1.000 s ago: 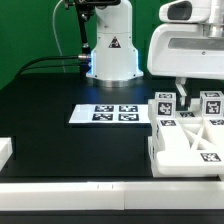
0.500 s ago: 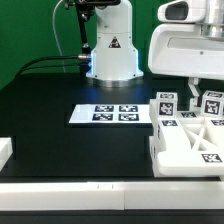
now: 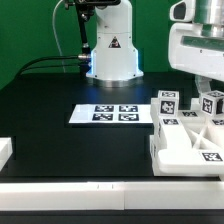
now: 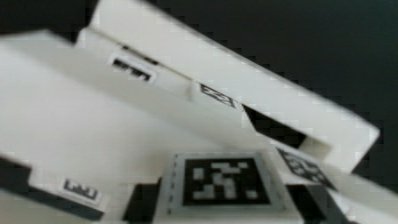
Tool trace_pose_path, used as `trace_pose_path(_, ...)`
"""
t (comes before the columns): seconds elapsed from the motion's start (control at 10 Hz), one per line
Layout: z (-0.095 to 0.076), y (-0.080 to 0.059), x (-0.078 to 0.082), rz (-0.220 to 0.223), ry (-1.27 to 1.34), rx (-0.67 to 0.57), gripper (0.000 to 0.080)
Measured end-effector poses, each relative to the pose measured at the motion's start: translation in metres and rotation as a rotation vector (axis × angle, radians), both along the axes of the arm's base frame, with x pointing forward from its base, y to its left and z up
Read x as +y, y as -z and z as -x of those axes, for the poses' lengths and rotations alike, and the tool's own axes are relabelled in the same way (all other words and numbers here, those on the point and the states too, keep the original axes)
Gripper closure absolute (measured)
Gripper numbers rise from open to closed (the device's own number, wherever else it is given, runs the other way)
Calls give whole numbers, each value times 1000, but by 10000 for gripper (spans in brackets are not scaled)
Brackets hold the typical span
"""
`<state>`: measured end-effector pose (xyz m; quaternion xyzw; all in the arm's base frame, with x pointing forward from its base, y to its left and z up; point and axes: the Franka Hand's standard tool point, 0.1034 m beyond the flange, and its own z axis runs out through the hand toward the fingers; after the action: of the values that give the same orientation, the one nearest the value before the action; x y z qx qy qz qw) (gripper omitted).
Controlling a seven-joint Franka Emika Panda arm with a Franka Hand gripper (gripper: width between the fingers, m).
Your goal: Assemble chair
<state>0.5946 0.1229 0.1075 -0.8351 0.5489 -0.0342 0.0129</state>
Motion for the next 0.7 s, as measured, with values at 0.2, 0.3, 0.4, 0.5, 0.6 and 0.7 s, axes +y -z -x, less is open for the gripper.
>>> trace_pose_path(0.2, 0, 0, 0, -10, 105, -4, 535)
trace_pose_path(0.3, 0, 0, 0, -19, 179, -5, 535)
trace_pose_path(0.4, -1, 0, -1, -30, 251, -5, 535)
trace_pose_path(0.5, -1, -1, -3, -61, 354, -2, 535)
trace_pose_path(0.6, -2, -1, -3, -85, 459, 1, 535)
trace_pose_path(0.7, -2, -1, -3, -99, 534, 3, 535)
